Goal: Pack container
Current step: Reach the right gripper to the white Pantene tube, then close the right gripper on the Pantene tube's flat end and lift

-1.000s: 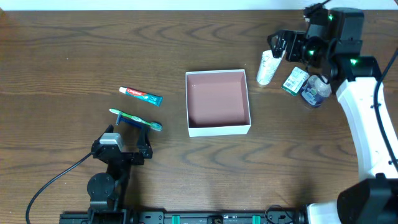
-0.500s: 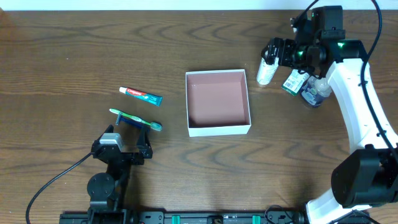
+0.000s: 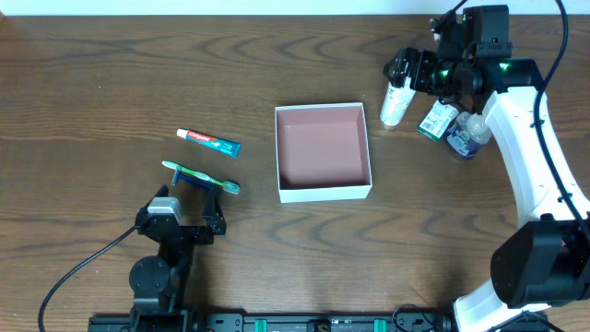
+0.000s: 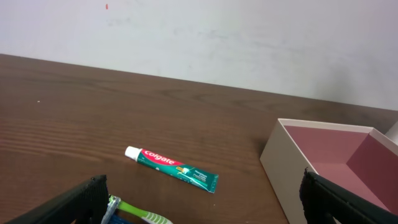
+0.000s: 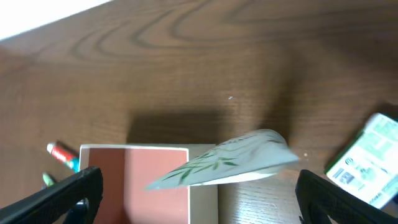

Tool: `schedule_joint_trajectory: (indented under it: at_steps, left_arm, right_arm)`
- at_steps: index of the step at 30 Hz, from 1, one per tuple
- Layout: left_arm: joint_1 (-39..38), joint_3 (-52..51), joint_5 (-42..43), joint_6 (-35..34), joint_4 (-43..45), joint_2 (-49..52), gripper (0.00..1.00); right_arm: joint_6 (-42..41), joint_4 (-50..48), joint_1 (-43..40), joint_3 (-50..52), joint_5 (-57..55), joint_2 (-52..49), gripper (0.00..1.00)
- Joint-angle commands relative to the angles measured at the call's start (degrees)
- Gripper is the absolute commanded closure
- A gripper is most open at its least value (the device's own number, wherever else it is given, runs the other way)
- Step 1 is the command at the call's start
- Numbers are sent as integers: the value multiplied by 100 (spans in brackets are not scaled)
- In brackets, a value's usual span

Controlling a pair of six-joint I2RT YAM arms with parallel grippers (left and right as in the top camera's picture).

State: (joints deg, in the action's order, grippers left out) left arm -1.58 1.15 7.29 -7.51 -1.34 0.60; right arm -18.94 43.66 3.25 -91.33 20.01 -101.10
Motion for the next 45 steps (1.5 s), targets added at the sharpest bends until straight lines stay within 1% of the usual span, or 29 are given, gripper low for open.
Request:
schedule_joint_trajectory:
  at_steps: [1, 4, 8, 10, 11, 15, 18, 21, 27, 31, 33, 37, 39, 41, 45]
  left_arm:
    - [28, -92, 68, -9, -205, -31, 2]
    - [28, -92, 68, -9, -205, -31, 2]
    - [28, -92, 68, -9, -205, -31, 2]
    - [28, -92, 68, -9, -205, -31, 2]
    - [28, -92, 68, -9, -205, -31, 2]
    - [28, -92, 68, -9, -205, -31, 2]
    - [28, -92, 68, -9, -205, -31, 2]
    - [28, -92, 68, -9, -205, -31, 2]
    - [28, -92, 68, -9, -205, -31, 2]
    - [28, -92, 68, -11, -205, -31, 2]
    - [28, -92, 68, -9, -205, -31, 2]
    - [28, -92, 68, -9, -205, -31, 2]
    - [28, -92, 68, -9, -205, -31, 2]
    - [28, -92, 68, -11, -205, -31, 2]
    - [28, -92, 68, -9, -205, -31, 2]
  right_arm:
    - [-761, -20, 83, -131, -507, 37, 3]
    - [-979, -37, 175, -131, -813, 37, 5]
    - [-1040, -70, 354, -131, -1132, 35, 12]
    - [-1038, -68, 428, -131, -1252, 35, 18]
    - [-1040, -66, 468, -131, -1303, 35, 23]
    - [-1038, -11, 570, -129, -1390, 35, 34]
    - [-1040, 66, 584, -129, -1421, 24, 40]
    - [-1040, 127, 581, -129, -1423, -31, 44]
    - [-1067, 96, 581, -129, -1423, -321, 46]
    - [-1082, 90, 581, -129, -1421, -516, 53]
    - [-1080, 90, 581, -129, -1421, -566, 55]
    - [-1005, 22, 581, -129, -1423, -570, 73]
    - [-922, -4, 581, -129, -1423, -570, 75]
    - [-815, -20, 581, -129, -1423, -570, 74]
    - [-501, -92, 581, -129, -1423, -570, 62]
